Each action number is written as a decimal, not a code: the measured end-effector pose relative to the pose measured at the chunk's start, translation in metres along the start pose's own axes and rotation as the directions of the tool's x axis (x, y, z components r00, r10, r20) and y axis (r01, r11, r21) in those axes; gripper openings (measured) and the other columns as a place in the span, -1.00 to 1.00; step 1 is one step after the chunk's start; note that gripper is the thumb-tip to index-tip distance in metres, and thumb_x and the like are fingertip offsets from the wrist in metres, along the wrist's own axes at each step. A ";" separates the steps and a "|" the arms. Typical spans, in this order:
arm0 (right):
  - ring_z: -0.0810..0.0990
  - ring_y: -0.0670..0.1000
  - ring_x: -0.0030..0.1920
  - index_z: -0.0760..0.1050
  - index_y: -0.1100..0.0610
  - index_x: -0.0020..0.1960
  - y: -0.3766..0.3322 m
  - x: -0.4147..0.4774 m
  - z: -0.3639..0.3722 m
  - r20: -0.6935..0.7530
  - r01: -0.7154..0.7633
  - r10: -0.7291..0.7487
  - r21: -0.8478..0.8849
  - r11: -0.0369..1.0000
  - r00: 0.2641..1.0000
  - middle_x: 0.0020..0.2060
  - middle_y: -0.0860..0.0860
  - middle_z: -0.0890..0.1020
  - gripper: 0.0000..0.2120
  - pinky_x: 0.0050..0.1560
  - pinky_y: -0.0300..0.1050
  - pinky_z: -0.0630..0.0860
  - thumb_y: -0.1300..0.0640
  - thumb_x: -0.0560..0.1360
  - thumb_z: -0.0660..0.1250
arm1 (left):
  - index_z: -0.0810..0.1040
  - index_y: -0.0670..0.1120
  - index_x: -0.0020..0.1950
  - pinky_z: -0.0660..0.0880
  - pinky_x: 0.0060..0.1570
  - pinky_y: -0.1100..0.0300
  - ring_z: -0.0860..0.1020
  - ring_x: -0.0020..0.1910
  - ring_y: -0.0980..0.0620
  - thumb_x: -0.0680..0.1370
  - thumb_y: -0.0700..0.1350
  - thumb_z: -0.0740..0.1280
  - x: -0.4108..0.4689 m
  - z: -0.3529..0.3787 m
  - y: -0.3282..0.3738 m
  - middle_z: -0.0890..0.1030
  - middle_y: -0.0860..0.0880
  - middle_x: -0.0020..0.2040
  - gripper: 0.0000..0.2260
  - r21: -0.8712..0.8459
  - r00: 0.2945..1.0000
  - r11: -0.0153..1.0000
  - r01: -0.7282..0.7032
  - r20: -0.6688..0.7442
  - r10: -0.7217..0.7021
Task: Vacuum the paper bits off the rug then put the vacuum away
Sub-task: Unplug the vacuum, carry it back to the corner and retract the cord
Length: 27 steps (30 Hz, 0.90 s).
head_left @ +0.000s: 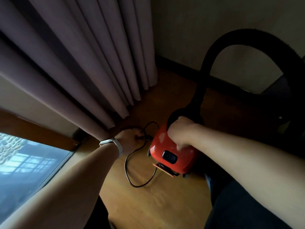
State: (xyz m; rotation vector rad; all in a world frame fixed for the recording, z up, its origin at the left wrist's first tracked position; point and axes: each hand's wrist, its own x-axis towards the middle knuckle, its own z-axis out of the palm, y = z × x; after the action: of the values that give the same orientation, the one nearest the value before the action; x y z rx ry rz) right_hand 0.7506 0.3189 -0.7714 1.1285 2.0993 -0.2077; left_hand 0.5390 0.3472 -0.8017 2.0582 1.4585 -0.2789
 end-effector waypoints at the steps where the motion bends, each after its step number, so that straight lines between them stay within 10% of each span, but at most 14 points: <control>1: 0.61 0.10 0.03 0.59 0.02 -0.03 0.001 0.000 0.000 -0.009 -0.003 0.003 0.029 1.000 1.000 -0.08 -0.02 0.63 -0.76 0.14 0.03 0.50 -0.09 0.39 0.42 | 0.60 -0.04 0.14 0.34 -0.04 0.31 0.54 0.07 0.01 0.56 -0.11 0.31 -0.001 0.000 0.000 0.58 0.01 0.05 -0.82 0.020 1.000 1.000 -0.012 -0.006 0.012; 8: 0.57 0.04 -0.16 0.55 0.01 -0.21 0.020 -0.030 -0.007 -0.102 0.027 -0.003 0.231 0.973 0.995 -0.29 -0.09 0.55 -0.79 0.12 0.05 0.52 -0.12 0.35 0.40 | 0.59 -0.05 0.17 0.45 0.12 0.19 0.54 0.13 -0.04 0.55 -0.06 0.29 -0.004 -0.014 0.009 0.59 -0.06 0.15 -0.77 0.034 0.998 0.999 -0.022 -0.050 0.024; 11: 0.50 -0.01 -0.29 0.46 0.04 -0.32 0.029 -0.058 -0.019 -0.159 0.019 0.035 0.324 0.946 0.987 -0.38 -0.07 0.51 -0.73 0.06 0.03 0.52 -0.13 0.37 0.39 | 0.59 -0.03 0.14 0.37 -0.16 0.43 0.54 -0.03 0.06 0.59 -0.13 0.28 -0.001 -0.021 0.014 0.60 0.01 -0.01 -0.84 -0.131 0.988 0.991 -0.033 -0.153 0.013; 15: 0.52 -0.01 -0.34 0.48 0.08 -0.30 0.040 -0.091 -0.030 -0.233 -0.030 0.144 0.433 0.901 0.962 -0.41 -0.05 0.51 -0.67 -0.20 -0.04 0.52 -0.17 0.37 0.41 | 0.58 0.03 -0.15 0.47 -0.14 0.23 0.56 -0.20 0.03 0.56 -0.07 0.35 0.002 -0.031 0.016 0.63 -0.03 -0.21 -0.91 -0.458 0.956 0.889 -0.020 -0.268 -0.116; 19: 0.54 -0.01 -0.34 0.48 0.09 -0.34 0.057 -0.117 -0.035 -0.300 -0.104 0.313 0.551 0.828 0.901 -0.40 -0.02 0.56 -0.65 -0.31 -0.05 0.48 -0.17 0.33 0.45 | 0.56 -0.05 -0.16 0.47 -0.18 0.13 0.53 -0.29 0.00 0.61 -0.03 0.28 -0.006 -0.038 0.017 0.59 -0.04 -0.29 -0.81 -0.845 0.970 0.528 0.084 -0.051 -0.237; 27: 0.45 -0.11 -0.38 0.43 0.02 -0.38 0.078 -0.133 -0.034 -0.407 -0.139 0.517 0.670 0.729 0.753 -0.43 -0.10 0.50 -0.62 -0.40 -0.16 0.27 -0.22 0.35 0.46 | 0.60 -0.09 0.09 0.55 -0.04 0.02 0.63 -0.15 -0.11 0.58 0.28 0.12 -0.018 -0.027 0.029 0.66 -0.15 -0.09 -0.51 -0.898 0.968 0.373 0.234 0.179 -0.177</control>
State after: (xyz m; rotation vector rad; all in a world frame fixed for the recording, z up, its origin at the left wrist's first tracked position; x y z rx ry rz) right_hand 0.8394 0.2942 -0.6432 2.1971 2.3326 -0.4245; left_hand 0.5539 0.3421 -0.7608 0.9198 1.3525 0.3506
